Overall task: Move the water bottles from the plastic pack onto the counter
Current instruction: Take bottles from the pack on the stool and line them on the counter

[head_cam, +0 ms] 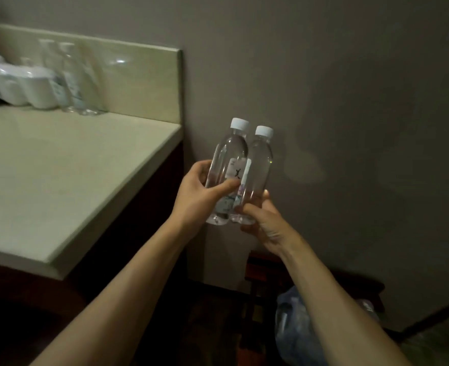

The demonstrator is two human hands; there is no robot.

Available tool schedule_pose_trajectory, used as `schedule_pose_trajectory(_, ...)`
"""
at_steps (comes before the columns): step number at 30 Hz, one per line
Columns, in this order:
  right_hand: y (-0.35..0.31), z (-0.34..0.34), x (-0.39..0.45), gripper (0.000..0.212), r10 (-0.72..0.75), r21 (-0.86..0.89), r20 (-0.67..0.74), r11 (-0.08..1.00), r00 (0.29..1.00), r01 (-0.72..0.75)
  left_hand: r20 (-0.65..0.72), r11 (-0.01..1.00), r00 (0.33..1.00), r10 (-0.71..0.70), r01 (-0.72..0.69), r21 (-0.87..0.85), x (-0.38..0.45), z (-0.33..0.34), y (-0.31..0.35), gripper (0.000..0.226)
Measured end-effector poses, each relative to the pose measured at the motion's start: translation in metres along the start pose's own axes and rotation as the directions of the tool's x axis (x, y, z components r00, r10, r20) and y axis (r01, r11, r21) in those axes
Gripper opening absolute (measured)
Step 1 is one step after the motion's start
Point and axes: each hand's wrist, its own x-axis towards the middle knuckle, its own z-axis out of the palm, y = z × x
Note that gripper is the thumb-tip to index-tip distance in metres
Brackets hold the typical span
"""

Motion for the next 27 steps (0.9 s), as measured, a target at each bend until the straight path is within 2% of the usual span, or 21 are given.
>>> schedule_pose_trajectory(3, -0.005, 0.052, 0.009, 0.045, -0.071, 0.065, -0.022, 0.995, 0.997, 0.072, 0.027, 0.998, 0.999, 0.036, -0.037, 0.043, 0.001, -0.052, 0.018, 0.056)
schedule_pose_trajectory(5, -0.009, 0.085, 0.013, 0.039, -0.095, 0.063, -0.040, 0.993, 0.995, 0.097, 0.027, 0.997, 0.998, 0.060, -0.061, 0.049, 0.004, -0.082, 0.027, 0.059)
schedule_pose_trajectory(7, -0.012, 0.114, 0.015, 0.048, -0.107, -0.003, -0.041, 0.994, 0.993, 0.107, 0.025, 0.997, 0.998, 0.062, -0.063, 0.039, 0.006, -0.111, 0.033, 0.057)
schedule_pose_trajectory(10, -0.017, 0.147, 0.019, 0.081, -0.107, -0.045, -0.021, 0.993, 0.994, 0.106, 0.058, 0.998, 0.997, 0.055, -0.056, 0.012, 0.010, -0.144, 0.038, 0.059)
schedule_pose_trajectory(12, -0.019, 0.163, 0.028, 0.087, -0.114, 0.000, -0.029, 0.993, 0.993, 0.114, 0.076, 0.998, 0.995, 0.060, -0.059, -0.015, 0.016, -0.165, 0.039, 0.055)
schedule_pose_trajectory(17, -0.035, 0.196, 0.053, 0.105, -0.142, -0.099, -0.047, 0.986, 0.989, 0.137, 0.114, 0.996, 0.993, 0.045, -0.035, -0.085, 0.040, -0.202, 0.039, 0.050)
schedule_pose_trajectory(18, -0.038, 0.200, 0.061, 0.098, -0.162, -0.093, -0.036, 0.983, 0.986, 0.158, 0.118, 0.995, 0.992, 0.046, -0.035, -0.093, 0.045, -0.209, 0.040, 0.050)
schedule_pose_trajectory(21, -0.044, 0.214, 0.091, 0.045, -0.215, -0.084, 0.056, 0.972, 0.975, 0.219, 0.120, 0.993, 0.991, 0.062, -0.049, -0.112, 0.068, -0.234, 0.039, 0.044)
schedule_pose_trajectory(22, -0.045, 0.219, 0.102, 0.034, -0.219, -0.085, 0.081, 0.970, 0.972, 0.226, 0.124, 0.993, 0.990, 0.062, -0.049, -0.106, 0.077, -0.242, 0.038, 0.043)
schedule_pose_trajectory(24, -0.045, 0.229, 0.124, 0.033, -0.209, -0.110, 0.079, 0.970, 0.975, 0.217, 0.125, 0.997, 0.991, 0.039, -0.031, -0.069, 0.095, -0.260, 0.035, 0.048)
schedule_pose_trajectory(27, -0.051, 0.244, 0.159, 0.049, -0.187, -0.218, 0.077, 0.955, 0.979, 0.200, 0.121, 1.000, 0.993, -0.007, 0.008, -0.006, 0.124, -0.286, 0.029, 0.054)
